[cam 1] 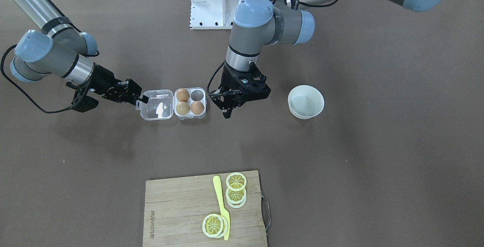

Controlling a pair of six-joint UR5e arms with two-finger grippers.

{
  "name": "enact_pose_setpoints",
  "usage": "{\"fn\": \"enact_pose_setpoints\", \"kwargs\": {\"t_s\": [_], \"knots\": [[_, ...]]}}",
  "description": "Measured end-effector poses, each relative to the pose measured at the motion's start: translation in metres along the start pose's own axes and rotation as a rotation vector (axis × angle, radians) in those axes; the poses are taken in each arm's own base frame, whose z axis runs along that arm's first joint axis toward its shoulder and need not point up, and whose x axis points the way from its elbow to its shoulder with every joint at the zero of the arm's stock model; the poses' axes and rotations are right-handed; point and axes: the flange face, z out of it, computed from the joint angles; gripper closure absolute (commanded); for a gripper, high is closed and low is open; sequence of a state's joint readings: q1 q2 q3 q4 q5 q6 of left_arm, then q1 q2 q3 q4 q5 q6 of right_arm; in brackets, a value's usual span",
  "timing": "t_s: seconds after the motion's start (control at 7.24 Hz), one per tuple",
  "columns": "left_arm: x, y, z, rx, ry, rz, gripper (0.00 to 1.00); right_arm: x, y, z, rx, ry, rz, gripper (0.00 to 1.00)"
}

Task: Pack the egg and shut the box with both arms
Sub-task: 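Grip the lid edge with the right gripper and hold position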

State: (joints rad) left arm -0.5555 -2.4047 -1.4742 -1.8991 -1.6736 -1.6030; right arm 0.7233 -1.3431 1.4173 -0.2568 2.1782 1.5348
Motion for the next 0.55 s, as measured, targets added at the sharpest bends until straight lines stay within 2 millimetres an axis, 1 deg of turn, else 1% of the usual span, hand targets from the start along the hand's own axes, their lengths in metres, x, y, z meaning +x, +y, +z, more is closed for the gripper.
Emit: {"fn": "enact_pose_setpoints", "kwargs": {"t_s": [0.28,0.55], "knots": [[0.0001,-0.0001,-0.0001,0.0,0.0,0.0,1.0,0.0003,-0.0016,-0.0036,-0.004,-0.005,-0.001,0.49],[0.0001,-0.0001,-0.0001,0.0,0.0,0.0,1.0,0.0009,-0.0026,-0.0055,-0.007,-0.005,0.0,0.55]]}}
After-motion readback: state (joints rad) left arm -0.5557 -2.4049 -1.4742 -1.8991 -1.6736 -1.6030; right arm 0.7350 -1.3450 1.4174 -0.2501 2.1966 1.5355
